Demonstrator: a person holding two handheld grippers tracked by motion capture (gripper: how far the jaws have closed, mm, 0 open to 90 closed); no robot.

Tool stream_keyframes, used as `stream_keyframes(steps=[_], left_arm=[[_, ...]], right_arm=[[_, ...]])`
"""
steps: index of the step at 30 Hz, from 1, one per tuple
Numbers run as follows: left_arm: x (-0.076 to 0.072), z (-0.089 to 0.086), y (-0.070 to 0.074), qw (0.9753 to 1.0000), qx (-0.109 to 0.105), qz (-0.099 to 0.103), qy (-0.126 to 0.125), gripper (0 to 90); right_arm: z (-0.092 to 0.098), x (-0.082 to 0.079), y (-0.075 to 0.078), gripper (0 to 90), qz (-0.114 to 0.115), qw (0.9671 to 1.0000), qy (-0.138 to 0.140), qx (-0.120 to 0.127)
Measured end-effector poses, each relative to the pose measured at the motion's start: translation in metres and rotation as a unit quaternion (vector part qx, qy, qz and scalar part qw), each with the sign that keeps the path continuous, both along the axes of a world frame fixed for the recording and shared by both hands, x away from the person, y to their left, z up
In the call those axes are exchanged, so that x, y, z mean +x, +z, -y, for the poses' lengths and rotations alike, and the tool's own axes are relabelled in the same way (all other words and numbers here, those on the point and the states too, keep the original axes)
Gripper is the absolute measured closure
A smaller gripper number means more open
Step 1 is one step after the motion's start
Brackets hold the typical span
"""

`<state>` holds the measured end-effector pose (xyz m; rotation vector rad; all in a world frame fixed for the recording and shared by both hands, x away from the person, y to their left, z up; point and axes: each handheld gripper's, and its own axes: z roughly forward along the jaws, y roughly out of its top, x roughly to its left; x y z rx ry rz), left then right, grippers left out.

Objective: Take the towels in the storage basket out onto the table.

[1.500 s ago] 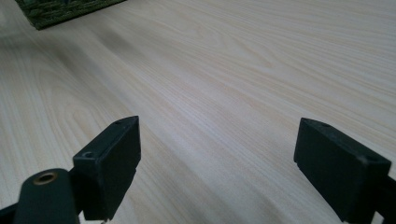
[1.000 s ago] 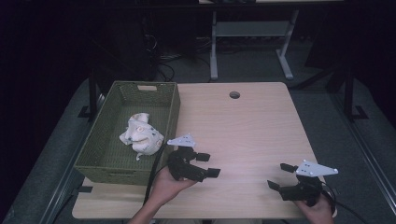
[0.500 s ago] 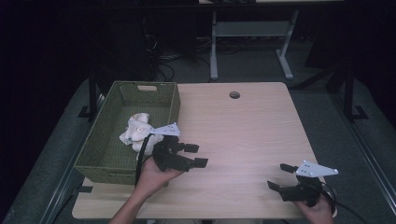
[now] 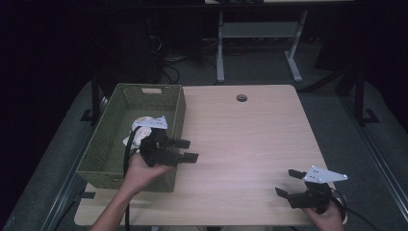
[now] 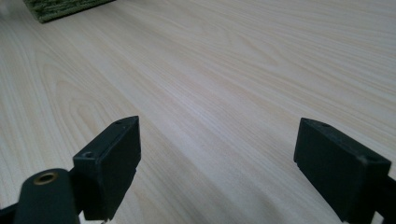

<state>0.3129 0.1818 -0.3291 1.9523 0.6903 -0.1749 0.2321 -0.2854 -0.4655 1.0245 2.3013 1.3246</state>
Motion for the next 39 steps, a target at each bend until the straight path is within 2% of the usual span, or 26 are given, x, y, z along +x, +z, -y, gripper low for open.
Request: stream_keyframes(steps=[7, 8, 9, 10, 12, 14, 15, 16, 19, 20, 22, 24, 27, 28, 29, 31, 32, 33, 34, 35, 36, 37, 38, 39], left_arm=[[0.006, -0.023, 0.004, 0.9997, -0.003, 0.000, 0.026, 25.6], [0.009, -0.030, 0.004, 0.9994, -0.004, -0.007, 0.034, 25.6], [0.009, -0.030, 0.004, 0.9994, -0.004, -0.007, 0.034, 25.6], [0.012, -0.037, 0.002, 0.9988, 0.011, -0.005, 0.047, 25.7], [0.014, -0.041, 0.002, 0.9986, 0.013, -0.008, 0.051, 25.6], [0.020, -0.055, 0.002, 0.9973, 0.009, -0.014, 0.072, 25.8], [0.020, -0.055, 0.002, 0.9973, 0.009, -0.014, 0.072, 25.8], [0.023, -0.062, 0.002, 0.9968, 0.010, -0.013, 0.078, 25.9], [0.027, -0.068, 0.001, 0.9958, 0.020, -0.017, 0.088, 25.9], [0.031, -0.075, 0.000, 0.9945, 0.024, -0.019, 0.100, 25.9], [0.034, -0.079, -0.001, 0.9942, 0.021, -0.023, 0.103, 27.4], [0.038, -0.089, -0.004, 0.9922, 0.015, -0.032, 0.120, 28.1], [0.041, -0.093, -0.007, 0.9917, 0.009, -0.042, 0.121, 29.0], [0.043, -0.099, -0.011, 0.9897, 0.019, -0.052, 0.132, 29.0], [0.043, -0.099, -0.011, 0.9897, 0.019, -0.052, 0.132, 29.0], [0.045, -0.103, -0.013, 0.9876, 0.022, -0.053, 0.146, 29.1], [0.048, -0.109, -0.015, 0.9849, 0.027, -0.055, 0.162, 29.6], [0.048, -0.109, -0.015, 0.9849, 0.027, -0.055, 0.162, 29.8], [0.050, -0.114, -0.017, 0.9813, 0.028, -0.061, 0.180, 30.7], [0.052, -0.117, -0.019, 0.9799, 0.027, -0.062, 0.187, 31.6], [0.052, -0.117, -0.019, 0.9799, 0.027, -0.062, 0.187, 32.8], [0.052, -0.120, -0.019, 0.9782, 0.034, -0.062, 0.195, 32.8], [0.054, -0.122, -0.020, 0.9758, 0.034, -0.063, 0.207, 34.8], [0.056, -0.128, -0.022, 0.9723, 0.037, -0.067, 0.221, 35.5]], right_arm=[[0.002, 0.000, -0.001, 14.3, -0.002, 1.0000, -0.004, 0.000], [0.002, -0.001, 0.000, 14.3, -0.001, 1.0000, -0.005, -0.003], [0.002, -0.001, 0.000, 14.3, -0.001, 1.0000, -0.005, -0.003], [0.003, -0.001, 0.000, 14.3, -0.001, 1.0000, -0.006, -0.001], [0.003, -0.001, -0.001, 14.3, -0.002, 1.0000, -0.006, -0.001], [0.002, -0.001, -0.001, 14.4, -0.001, 1.0000, -0.004, -0.002], [0.002, -0.001, 0.000, 14.4, -0.001, 1.0000, -0.005, -0.002], [0.002, -0.001, 0.000, 14.4, 0.000, 1.0000, -0.005, -0.003], [0.002, -0.001, 0.001, 14.4, 0.002, 1.0000, -0.006, 0.001], [0.001, 0.000, 0.001, 14.4, 0.000, 1.0000, -0.006, 0.002], [0.001, 0.000, 0.001, 14.4, 0.000, 1.0000, -0.005, 0.001], [0.001, 0.000, 0.001, 14.4, -0.002, 1.0000, -0.004, 0.000], [0.002, 0.000, 0.002, 14.5, 0.000, 1.0000, -0.005, 0.003], [0.002, 0.000, 0.002, 14.5, 0.001, 1.0000, -0.005, 0.003], [0.002, 0.000, 0.002, 14.4, 0.000, 1.0000, -0.005, 0.003], [0.002, 0.000, 0.001, 14.4, -0.002, 1.0000, -0.005, 0.003], [0.002, 0.000, 0.001, 14.5, 0.000, 1.0000, -0.003, 0.001], [0.002, 0.000, 0.001, 14.5, 0.000, 1.0000, -0.003, 0.001], [0.002, 0.000, 0.002, 14.5, 0.000, 1.0000, -0.004, 0.002], [0.002, 0.000, 0.002, 14.5, 0.000, 1.0000, -0.005, 0.002], [0.002, 0.000, 0.002, 14.5, 0.000, 1.0000, -0.005, 0.002], [0.002, 0.001, 0.003, 14.5, 0.001, 1.0000, -0.007, 0.004], [0.003, 0.001, 0.003, 14.4, 0.001, 0.9999, -0.009, 0.007], [0.003, 0.002, 0.002, 14.4, 0.001, 1.0000, -0.008, 0.006]])
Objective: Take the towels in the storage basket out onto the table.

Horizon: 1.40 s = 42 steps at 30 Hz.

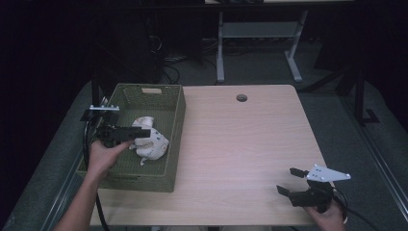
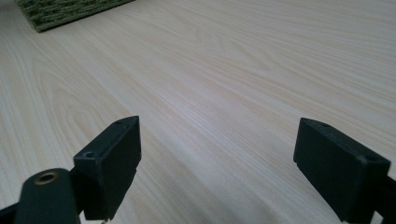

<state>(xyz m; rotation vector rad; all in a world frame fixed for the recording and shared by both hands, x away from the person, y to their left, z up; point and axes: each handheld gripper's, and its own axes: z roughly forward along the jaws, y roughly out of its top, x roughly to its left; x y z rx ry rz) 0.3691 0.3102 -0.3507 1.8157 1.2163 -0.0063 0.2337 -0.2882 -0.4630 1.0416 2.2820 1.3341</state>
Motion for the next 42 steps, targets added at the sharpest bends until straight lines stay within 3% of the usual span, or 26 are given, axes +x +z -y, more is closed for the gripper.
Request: stream_keyframes(steps=[4, 8, 12, 13, 15, 19, 20, 21, 22, 23, 24, 25, 26, 27, 29, 31, 33, 34, 35, 38, 39, 42], left_arm=[[0.002, -0.005, -0.003, 0.9998, 0.004, -0.007, 0.019, 37.5], [0.005, -0.011, -0.010, 0.9985, 0.026, -0.023, 0.043, 36.8], [0.007, -0.016, -0.017, 0.9974, 0.026, -0.035, 0.058, 35.4], [0.007, -0.017, -0.019, 0.9962, 0.040, -0.038, 0.068, 35.4], [0.008, -0.017, -0.019, 0.9957, 0.046, -0.040, 0.070, 34.3], [0.012, -0.014, -0.022, 0.9910, 0.077, -0.054, 0.096, 32.9], [0.012, -0.014, -0.022, 0.9910, 0.077, -0.054, 0.096, 32.5], [0.014, -0.011, -0.023, 0.9880, 0.090, -0.066, 0.107, 32.6], [0.014, -0.011, -0.023, 0.9880, 0.090, -0.066, 0.107, 33.9], [0.016, -0.007, -0.024, 0.9835, 0.112, -0.076, 0.120, 33.9], [0.016, -0.007, -0.024, 0.9835, 0.112, -0.076, 0.120, 33.9], [0.019, -0.004, -0.023, 0.9792, 0.133, -0.082, 0.129, 33.8], [0.020, -0.004, -0.023, 0.9770, 0.141, -0.086, 0.135, 33.9], [0.020, -0.004, -0.023, 0.9770, 0.141, -0.086, 0.135, 34.0], [0.024, -0.003, -0.026, 0.9731, 0.147, -0.104, 0.143, 34.1], [0.027, -0.003, -0.029, 0.9720, 0.144, -0.123, 0.139, 34.5], [0.028, -0.002, -0.031, 0.9715, 0.145, -0.130, 0.135, 36.5], [0.032, 0.001, -0.034, 0.9671, 0.164, -0.142, 0.133, 37.0], [0.033, 0.002, -0.035, 0.9662, 0.168, -0.143, 0.133, 37.8], [0.035, 0.003, -0.037, 0.9661, 0.163, -0.149, 0.134, 45.3], [0.036, 0.005, -0.037, 0.9691, 0.160, -0.144, 0.121, 49.0], [0.037, 0.007, -0.037, 0.9698, 0.163, -0.141, 0.114, 52.6]], right_arm=[[-0.001, 0.000, 0.000, 14.4, -0.001, 1.0000, 0.002, -0.004], [-0.001, 0.000, 0.000, 14.4, -0.001, 1.0000, 0.002, -0.001], [-0.001, 0.000, 0.000, 14.4, 0.000, 1.0000, 0.004, -0.002], [-0.002, 0.001, 0.000, 14.4, 0.000, 1.0000, 0.006, 0.000], [-0.002, 0.001, 0.000, 14.4, 0.000, 1.0000, 0.007, 0.000], [-0.003, 0.002, 0.000, 14.4, -0.001, 1.0000, 0.007, -0.002], [-0.003, 0.002, 0.000, 14.4, -0.001, 1.0000, 0.007, -0.002], [-0.003, 0.001, 0.000, 14.4, -0.002, 1.0000, 0.008, -0.002], [-0.003, 0.001, 0.000, 14.5, -0.002, 1.0000, 0.007, -0.001], [-0.002, 0.001, 0.000, 14.4, -0.001, 1.0000, 0.007, -0.001], [-0.002, 0.001, 0.000, 14.4, -0.001, 1.0000, 0.007, -0.001], [-0.002, 0.001, 0.000, 14.4, -0.002, 1.0000, 0.007, -0.001], [-0.003, 0.001, 0.000, 14.5, -0.002, 1.0000, 0.007, 0.000], [-0.002, 0.001, 0.000, 14.5, -0.002, 1.0000, 0.008, -0.001], [-0.002, 0.001, 0.001, 14.5, -0.002, 1.0000, 0.009, -0.001], [-0.002, 0.001, 0.001, 14.5, 0.000, 1.0000, 0.010, -0.001], [-0.002, 0.001, 0.001, 14.5, 0.001, 1.0000, 0.010, -0.001], [-0.002, 0.001, 0.001, 14.5, 0.001, 1.0000, 0.010, -0.001], [-0.002, 0.001, 0.001, 14.5, 0.000, 1.0000, 0.009, -0.001], [-0.002, 0.001, 0.001, 14.6, 0.001, 0.9999, 0.011, -0.001], [-0.002, 0.001, 0.001, 14.6, 0.001, 0.9999, 0.011, -0.001], [-0.002, 0.001, 0.001, 14.6, 0.001, 0.9999, 0.011, -0.001]])
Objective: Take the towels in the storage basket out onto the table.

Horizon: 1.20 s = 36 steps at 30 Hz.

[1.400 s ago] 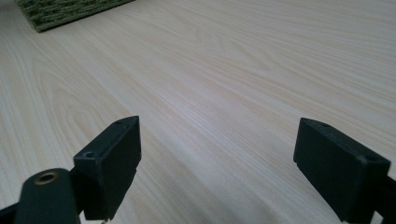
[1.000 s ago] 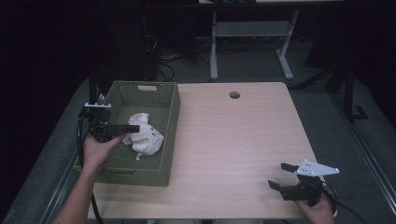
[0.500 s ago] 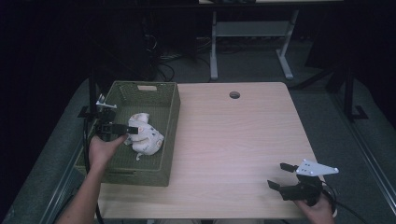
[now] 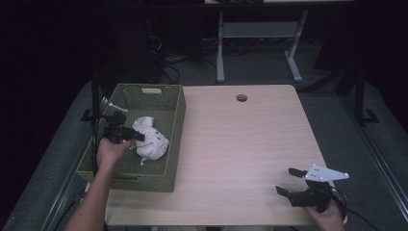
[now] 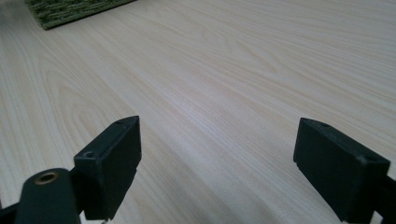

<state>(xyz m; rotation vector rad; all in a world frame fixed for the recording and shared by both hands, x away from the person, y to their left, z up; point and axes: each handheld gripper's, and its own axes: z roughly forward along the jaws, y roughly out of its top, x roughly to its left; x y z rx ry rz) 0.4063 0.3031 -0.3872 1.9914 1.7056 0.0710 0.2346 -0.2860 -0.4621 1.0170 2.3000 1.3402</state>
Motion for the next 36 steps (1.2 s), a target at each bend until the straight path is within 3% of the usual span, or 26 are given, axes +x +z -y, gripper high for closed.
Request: stream_keyframes(steps=[3, 7, 12, 13, 14, 16, 17, 19, 20, 21, 22, 23, 24, 25, 27, 36], left_arm=[[0.003, 0.001, -0.005, 0.9999, -0.003, -0.012, 0.005, 57.3], [0.006, 0.004, -0.009, 0.9997, -0.005, -0.022, -0.005, 71.8], [0.004, 0.003, -0.008, 0.9998, -0.010, -0.013, -0.009, 82.1], [0.002, 0.000, -0.007, 0.9996, -0.025, -0.006, -0.009, 83.7], [0.002, 0.000, -0.007, 0.9996, -0.025, -0.006, -0.009, 84.4], [-0.002, -0.001, -0.002, 0.9993, -0.036, 0.004, -0.012, 84.9], [-0.006, -0.002, 0.004, 0.9982, -0.054, 0.018, -0.020, 85.0], [-0.012, -0.001, 0.010, 0.9973, -0.058, 0.036, -0.026, 85.0], [-0.012, -0.001, 0.010, 0.9973, -0.058, 0.036, -0.026, 84.8], [-0.020, -0.002, 0.017, 0.9955, -0.069, 0.057, -0.030, 84.8], [-0.020, -0.002, 0.017, 0.9955, -0.069, 0.057, -0.030, 84.7], [-0.029, -0.003, 0.026, 0.9929, -0.082, 0.082, -0.027, 84.7], [-0.029, -0.003, 0.026, 0.9929, -0.082, 0.082, -0.027, 84.7], [-0.038, -0.005, 0.033, 0.9902, -0.092, 0.102, -0.025, 84.7], [-0.046, -0.008, 0.038, 0.9876, -0.097, 0.121, -0.023, 84.3], [-0.062, -0.010, 0.033, 0.9823, -0.120, 0.141, -0.030, 84.4]], right_arm=[[0.000, 0.000, 0.001, 14.7, 0.001, 1.0000, 0.000, 0.002], [0.000, -0.001, 0.001, 14.7, 0.003, 1.0000, 0.001, 0.002], [0.001, -0.001, 0.001, 14.7, 0.001, 1.0000, 0.001, 0.004], [0.002, -0.001, 0.000, 14.7, 0.000, 1.0000, 0.002, 0.003], [0.002, -0.001, 0.000, 14.7, 0.000, 1.0000, 0.002, 0.003], [0.002, -0.001, 0.000, 14.8, 0.000, 1.0000, 0.002, 0.004], [0.002, -0.001, 0.001, 14.8, 0.000, 1.0000, 0.000, 0.006], [0.002, -0.001, 0.001, 14.8, -0.001, 1.0000, 0.000, 0.005], [0.002, -0.001, 0.001, 14.8, -0.001, 1.0000, 0.000, 0.005], [0.003, -0.002, 0.000, 14.8, -0.002, 1.0000, -0.001, 0.003], [0.003, -0.002, 0.000, 14.8, -0.002, 1.0000, -0.001, 0.003], [0.003, -0.002, 0.000, 14.9, -0.004, 1.0000, -0.002, 0.003], [0.003, -0.002, 0.000, 14.9, -0.004, 1.0000, -0.002, 0.003], [0.003, -0.002, 0.000, 15.0, 0.001, 1.0000, -0.002, 0.003], [0.003, -0.003, 0.000, 15.0, -0.001, 1.0000, -0.004, 0.003], [-0.001, -0.002, -0.001, 15.0, -0.004, 1.0000, -0.004, -0.001]])
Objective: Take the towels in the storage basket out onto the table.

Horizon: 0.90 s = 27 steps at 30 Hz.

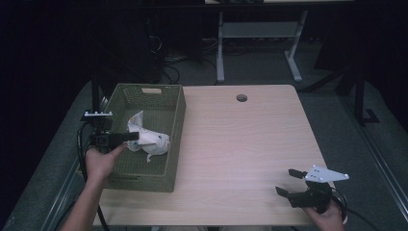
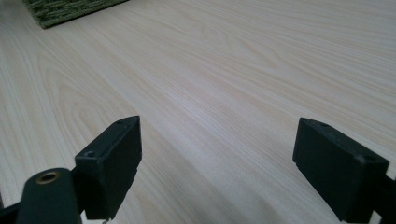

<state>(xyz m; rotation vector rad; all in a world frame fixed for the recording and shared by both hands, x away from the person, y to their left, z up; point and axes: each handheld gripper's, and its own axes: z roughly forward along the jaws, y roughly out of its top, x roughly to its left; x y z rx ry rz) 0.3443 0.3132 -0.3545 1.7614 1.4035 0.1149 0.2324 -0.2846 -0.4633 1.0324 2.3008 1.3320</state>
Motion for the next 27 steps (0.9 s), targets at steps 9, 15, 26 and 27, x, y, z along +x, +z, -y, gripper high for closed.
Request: stream_keyframes(steps=[9, 15, 26, 27], left_arm=[[-0.003, -0.002, 0.005, 0.9992, -0.034, 0.019, -0.003, 84.5], [-0.004, -0.005, 0.007, 0.9982, -0.055, 0.023, -0.007, 84.8], [-0.009, -0.012, 0.007, 0.9934, -0.109, 0.036, -0.002, 84.8], [-0.009, -0.012, 0.007, 0.9937, -0.105, 0.038, -0.001, 84.8]], right_arm=[[-0.001, 0.001, 0.000, 15.0, 0.003, 1.0000, -0.003, -0.002], [-0.001, 0.002, -0.001, 15.0, 0.005, 1.0000, -0.004, -0.002], [-0.001, 0.003, 0.000, 15.0, 0.008, 0.9999, -0.009, 0.004], [-0.001, 0.003, 0.000, 15.0, 0.006, 0.9999, -0.011, 0.005]])
